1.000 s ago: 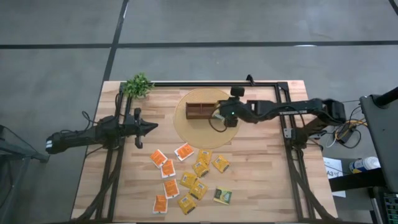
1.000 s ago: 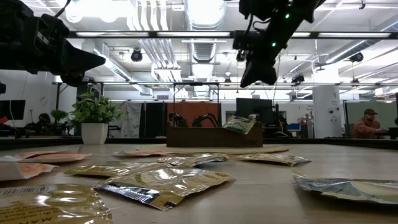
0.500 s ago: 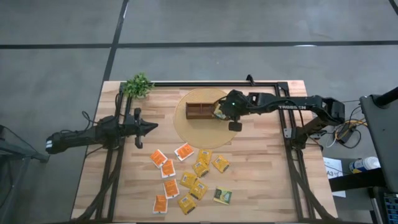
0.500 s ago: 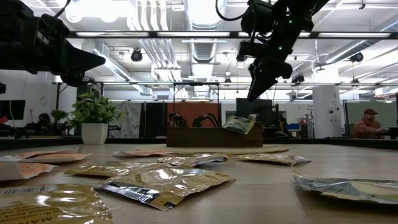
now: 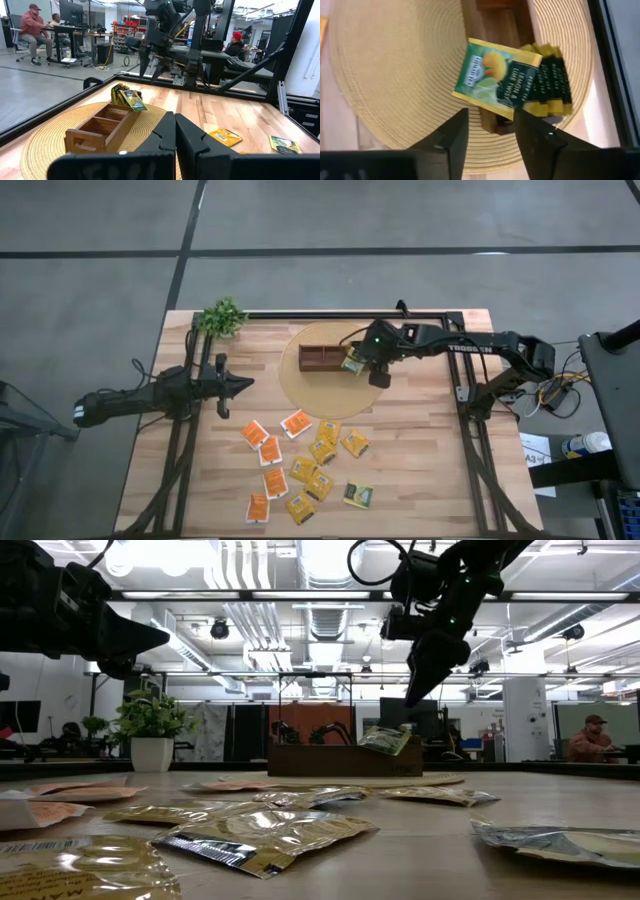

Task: Pick & Place Tea
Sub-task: Put the right yellow tea bag into the right section of the wooden organizer

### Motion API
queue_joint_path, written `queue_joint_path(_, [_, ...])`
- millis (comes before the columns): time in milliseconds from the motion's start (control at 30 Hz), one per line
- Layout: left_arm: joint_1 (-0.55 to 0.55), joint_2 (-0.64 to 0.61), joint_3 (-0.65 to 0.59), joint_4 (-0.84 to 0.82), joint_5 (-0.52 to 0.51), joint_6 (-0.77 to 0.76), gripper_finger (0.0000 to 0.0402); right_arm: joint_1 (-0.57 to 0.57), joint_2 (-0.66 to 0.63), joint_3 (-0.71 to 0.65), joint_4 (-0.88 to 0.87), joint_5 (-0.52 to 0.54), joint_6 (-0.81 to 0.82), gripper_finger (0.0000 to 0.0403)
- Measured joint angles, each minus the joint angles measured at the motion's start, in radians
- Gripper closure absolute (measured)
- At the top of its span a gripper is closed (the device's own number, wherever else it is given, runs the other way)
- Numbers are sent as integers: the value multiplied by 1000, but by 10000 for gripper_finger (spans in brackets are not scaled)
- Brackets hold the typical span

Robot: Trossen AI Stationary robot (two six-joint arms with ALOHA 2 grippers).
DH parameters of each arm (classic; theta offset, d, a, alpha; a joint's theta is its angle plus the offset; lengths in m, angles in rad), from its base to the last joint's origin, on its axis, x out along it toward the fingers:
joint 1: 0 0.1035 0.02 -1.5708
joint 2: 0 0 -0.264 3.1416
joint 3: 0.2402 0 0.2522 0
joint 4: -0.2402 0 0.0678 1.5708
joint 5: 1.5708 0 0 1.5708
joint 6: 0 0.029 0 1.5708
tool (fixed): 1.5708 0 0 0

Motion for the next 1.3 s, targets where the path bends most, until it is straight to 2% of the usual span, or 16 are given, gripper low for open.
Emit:
queue_joint_path(267, [0, 0, 0, 0, 0, 0, 401, -39, 55, 13, -23, -46, -24, 220])
queue_joint_path(867, [0, 0, 0, 0, 0, 0, 401, -77, 171, 105, -27, -44, -46, 218])
queue_joint_path(1300, [0, 0, 0, -1, 0, 0, 401, -87, 177, 108, -42, -52, -47, 218])
